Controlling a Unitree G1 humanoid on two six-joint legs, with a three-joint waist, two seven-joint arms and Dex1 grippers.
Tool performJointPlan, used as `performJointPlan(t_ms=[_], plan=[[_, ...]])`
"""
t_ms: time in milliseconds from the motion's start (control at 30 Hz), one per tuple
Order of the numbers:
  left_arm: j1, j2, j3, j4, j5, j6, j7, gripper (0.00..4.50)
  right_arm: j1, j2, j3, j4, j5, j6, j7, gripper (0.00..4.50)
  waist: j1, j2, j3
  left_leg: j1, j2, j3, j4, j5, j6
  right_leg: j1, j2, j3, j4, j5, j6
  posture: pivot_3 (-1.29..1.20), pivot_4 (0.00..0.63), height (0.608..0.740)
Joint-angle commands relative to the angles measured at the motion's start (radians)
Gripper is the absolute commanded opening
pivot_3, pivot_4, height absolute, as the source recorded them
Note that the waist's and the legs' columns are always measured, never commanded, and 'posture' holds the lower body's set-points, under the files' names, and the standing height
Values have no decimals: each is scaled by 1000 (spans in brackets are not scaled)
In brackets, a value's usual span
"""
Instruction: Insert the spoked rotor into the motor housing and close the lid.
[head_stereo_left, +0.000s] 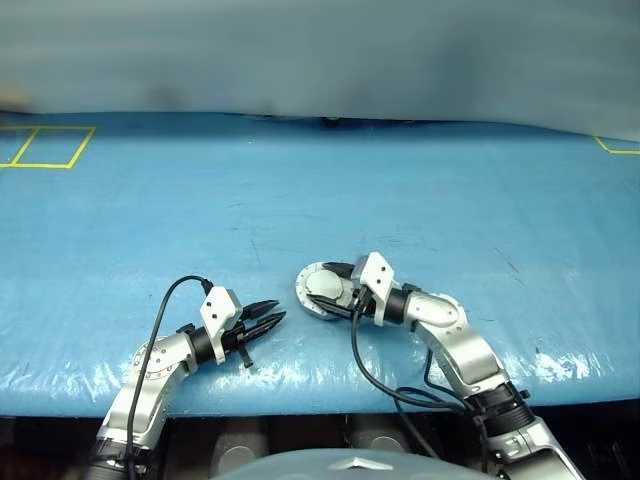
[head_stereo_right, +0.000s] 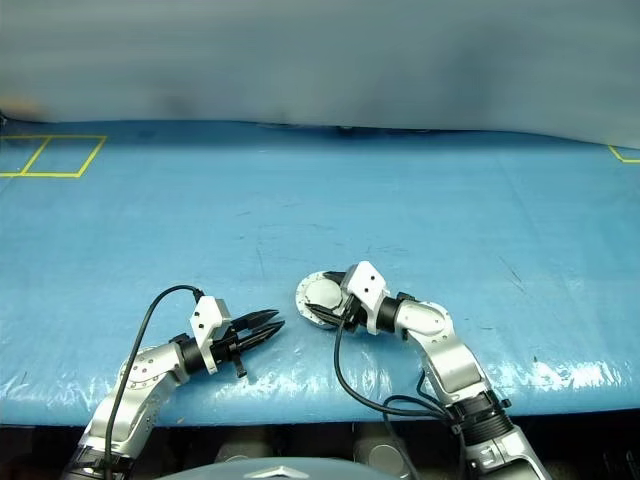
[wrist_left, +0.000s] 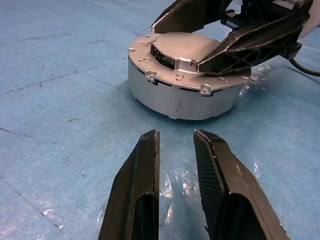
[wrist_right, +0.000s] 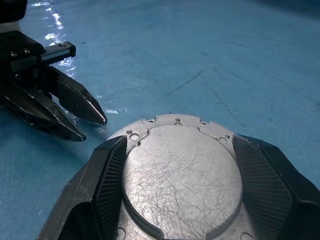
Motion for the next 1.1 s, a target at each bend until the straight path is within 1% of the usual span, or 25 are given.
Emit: performJointPlan(t_ms=[33, 133, 300, 533, 733, 900, 1100], plan=[[-1, -6, -7, -9, -2, -15, -5, 1143, -10, -14, -3, -38, 9, 16, 21, 2987, 0, 0, 0, 0, 0, 0, 0, 0, 0, 0, 0, 0, 0, 0, 0, 0, 150, 740], [-5, -10, -9, -4, -1, -18, -5, 1143, -14, -13, 0, -30, -3, 7, 17, 2987, 0, 0, 0, 0, 0, 0, -1, 0, 0, -1, 0, 0, 0, 0, -1, 0, 150, 740], [-6, -15, -9, -2, 0, -19, -6, 1143, -17, -20, 18, 19, -72, -52, -5, 2987, 0, 0, 0, 0, 0, 0, -1, 0, 0, -1, 0, 0, -1, 0, -1, 0, 150, 740], [-2, -14, -9, -3, 0, -19, -4, 1143, -21, -29, 35, 66, -117, -87, -6, 2987, -1, 0, 0, 1, 0, 0, 0, 0, 0, 1, 0, 0, 0, -1, 2, 0, 150, 740], [-6, -14, -10, -1, -2, -18, -6, 1143, -35, -38, 32, 78, -122, -49, -15, 2987, -2, 0, 0, 1, 0, 0, 1, 0, 0, 1, 0, 0, 0, -1, 3, 0, 150, 740], [-12, -14, -11, 3, -3, -17, -10, 1143, -51, -30, 12, 60, -59, 14, 11, 2987, -1, 0, 0, 1, 0, 0, 1, 1, 0, 1, 0, 0, 0, -1, 3, 0, 150, 740], [-16, -16, -13, 2, -4, -15, -12, 1143, -71, -64, 41, 57, -108, -15, 29, 2987, -1, 0, 0, 1, 0, 0, 1, 1, 0, 1, 0, 0, 0, 0, 3, 0, 150, 740]])
